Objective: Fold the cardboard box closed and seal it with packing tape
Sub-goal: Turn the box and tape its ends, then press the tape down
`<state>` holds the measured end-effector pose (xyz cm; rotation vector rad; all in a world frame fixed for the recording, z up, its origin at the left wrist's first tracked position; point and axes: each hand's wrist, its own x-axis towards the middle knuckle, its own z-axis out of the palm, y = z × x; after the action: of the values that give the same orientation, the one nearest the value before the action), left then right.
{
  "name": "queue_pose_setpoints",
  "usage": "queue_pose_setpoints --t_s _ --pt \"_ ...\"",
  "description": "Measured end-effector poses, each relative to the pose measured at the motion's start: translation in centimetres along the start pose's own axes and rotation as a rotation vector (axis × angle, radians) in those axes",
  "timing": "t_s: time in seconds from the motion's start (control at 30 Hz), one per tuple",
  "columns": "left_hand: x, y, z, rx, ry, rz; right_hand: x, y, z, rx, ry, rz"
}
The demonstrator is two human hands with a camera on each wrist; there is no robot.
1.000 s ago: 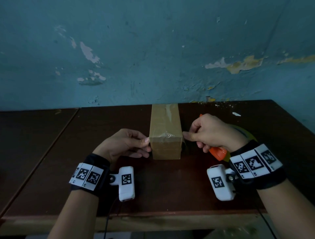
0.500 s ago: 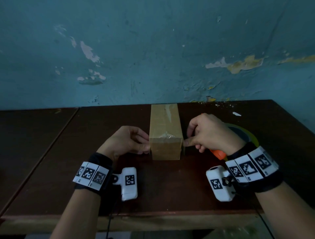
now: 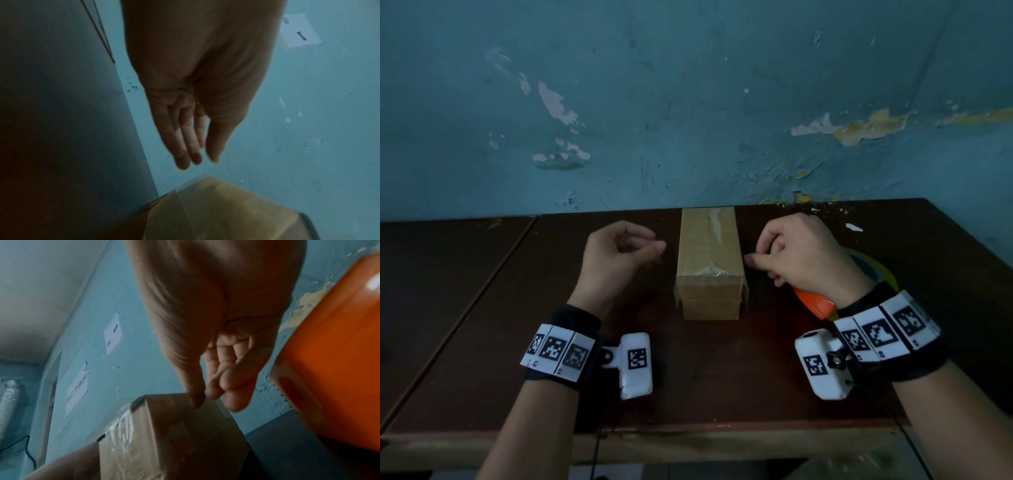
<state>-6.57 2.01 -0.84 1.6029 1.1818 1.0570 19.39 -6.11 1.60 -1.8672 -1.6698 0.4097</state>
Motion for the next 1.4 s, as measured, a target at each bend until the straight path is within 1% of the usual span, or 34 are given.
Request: queue_pose_setpoints --t_s 0.07,0.1,0.17,0.2,0.27,0.33,0.4,0.5,0.57,0.83,1.03,1.27,1.4 --pt "0.0 0.2 -0.1 -0.106 0.051 0.152 0.0 0.1 0.1 0.076 0.118 -0.046" --pt "-0.1 0.4 -0.1 -0.161 0.041 0.221 0.0 0.1 0.1 0.106 0.186 -0.088" --pt "-0.1 0.7 0.0 -0.207 -0.023 0.327 -0.2 -0.3 -0.1 0.173 0.295 -0.189" --pt "-0.3 1.0 0.2 -0.205 -0.073 0.365 -0.2 -0.5 -0.2 0.224 0.31 -0.232" --pt "-0.4 1.1 0.6 -0.199 -0.205 0.404 -0.3 -0.8 -0.3 0.316 0.249 -0.307" --pt "-0.4 0.8 1.0 -0.142 -0.303 0.42 -0.3 -0.7 -0.1 0.346 0.146 -0.383" --pt "-0.4 0.6 1.4 -0.098 -0.363 0.422 -0.3 -0.6 0.1 0.294 0.086 -0.448" --pt "-0.5 0.7 1.8 -0.061 -0.418 0.4 -0.2 -0.6 0.6 0.162 0.026 -0.51" --pt "-0.4 0.6 1.8 -0.031 -0.431 0.398 -0.1 -0.6 0.8 0.136 0.002 -0.51" --pt "-0.1 0.4 1.7 0.008 -0.48 0.429 -0.1 -0.4 0.7 0.077 -0.014 -0.509" --pt "-0.2 0.4 1.4 0.064 -0.536 0.416 -0.1 -0.6 0.6 0.04 -0.027 -0.5" --pt "-0.2 0.5 1.3 0.069 -0.541 0.392 0.0 -0.5 0.8 0.062 -0.019 -0.463" --pt "-0.1 0.5 1.2 0.083 -0.55 0.394 -0.1 -0.5 0.9 0.071 -0.011 -0.47"
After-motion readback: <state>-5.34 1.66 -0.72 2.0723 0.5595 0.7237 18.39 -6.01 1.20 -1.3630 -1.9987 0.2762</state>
